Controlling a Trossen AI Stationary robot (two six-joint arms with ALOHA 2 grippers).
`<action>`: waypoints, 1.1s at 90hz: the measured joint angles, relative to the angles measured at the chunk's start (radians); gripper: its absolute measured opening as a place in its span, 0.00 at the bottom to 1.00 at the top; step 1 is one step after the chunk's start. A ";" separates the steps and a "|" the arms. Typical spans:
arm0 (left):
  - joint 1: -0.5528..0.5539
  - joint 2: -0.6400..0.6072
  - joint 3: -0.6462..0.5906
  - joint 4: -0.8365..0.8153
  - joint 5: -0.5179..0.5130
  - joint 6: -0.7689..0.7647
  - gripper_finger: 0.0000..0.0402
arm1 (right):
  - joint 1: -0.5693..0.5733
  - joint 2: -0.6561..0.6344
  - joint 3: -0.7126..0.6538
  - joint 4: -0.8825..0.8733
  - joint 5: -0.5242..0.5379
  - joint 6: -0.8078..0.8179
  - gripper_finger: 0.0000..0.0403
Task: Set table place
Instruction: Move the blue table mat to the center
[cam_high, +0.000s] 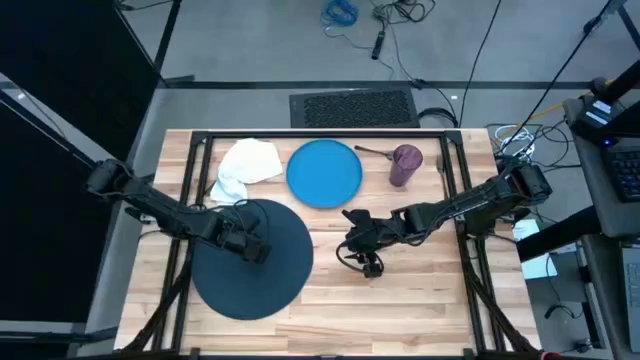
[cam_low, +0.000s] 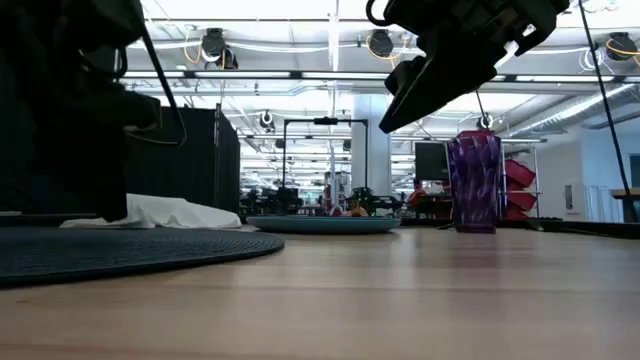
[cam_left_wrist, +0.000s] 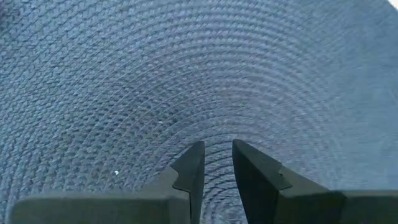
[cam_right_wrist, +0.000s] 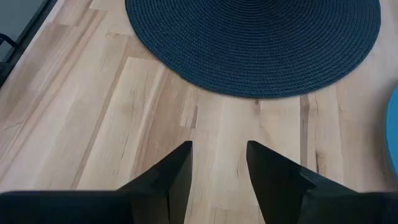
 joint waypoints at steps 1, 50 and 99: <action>0.000 0.003 0.000 0.001 0.001 0.002 0.17 | 0.000 0.000 0.000 0.000 0.000 0.000 0.34; 0.000 0.133 0.003 0.172 -0.010 0.028 0.17 | -0.005 0.000 0.000 0.030 0.002 0.018 0.34; -0.032 0.317 0.085 0.501 -0.015 0.102 0.17 | -0.050 -0.010 0.000 0.048 0.001 0.018 0.34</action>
